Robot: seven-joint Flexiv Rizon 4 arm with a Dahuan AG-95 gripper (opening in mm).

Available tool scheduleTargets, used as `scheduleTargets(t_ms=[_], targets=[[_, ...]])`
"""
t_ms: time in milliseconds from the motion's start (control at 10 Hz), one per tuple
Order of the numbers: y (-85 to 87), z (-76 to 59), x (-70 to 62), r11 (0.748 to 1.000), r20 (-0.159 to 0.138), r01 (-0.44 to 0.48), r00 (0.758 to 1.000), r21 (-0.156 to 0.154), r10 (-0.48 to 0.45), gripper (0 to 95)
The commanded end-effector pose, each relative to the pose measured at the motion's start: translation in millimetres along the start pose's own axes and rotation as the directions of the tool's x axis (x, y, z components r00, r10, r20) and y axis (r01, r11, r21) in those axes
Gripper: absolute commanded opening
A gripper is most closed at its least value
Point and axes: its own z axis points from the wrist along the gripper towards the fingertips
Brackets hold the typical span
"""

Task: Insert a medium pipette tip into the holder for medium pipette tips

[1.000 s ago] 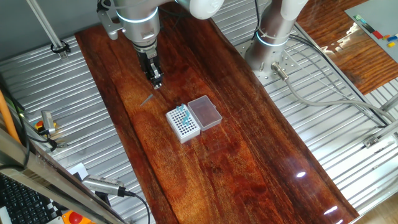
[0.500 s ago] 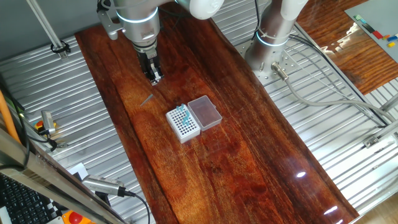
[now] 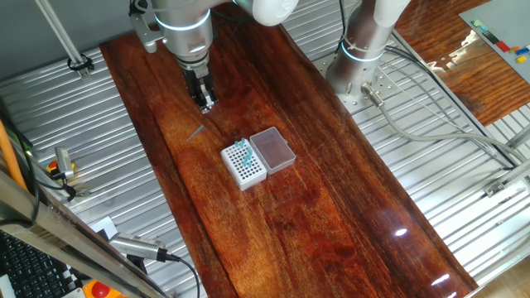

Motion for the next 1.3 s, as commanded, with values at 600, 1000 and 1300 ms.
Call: scheduleTargets(t_ms=[600, 1000, 1300], targets=[[-7.7, 7.3, -0.9, 0.987, 0.008, 0.163, 0.987, -0.001, -0.163, 0.0], [-43.8, 28.2, -22.1, 0.956, 0.016, 0.294, 0.956, 0.006, -0.294, 0.0], [-54.7, 31.7, -29.5, 0.933, 0.003, 0.360, 0.933, 0.005, -0.360, 0.0]])
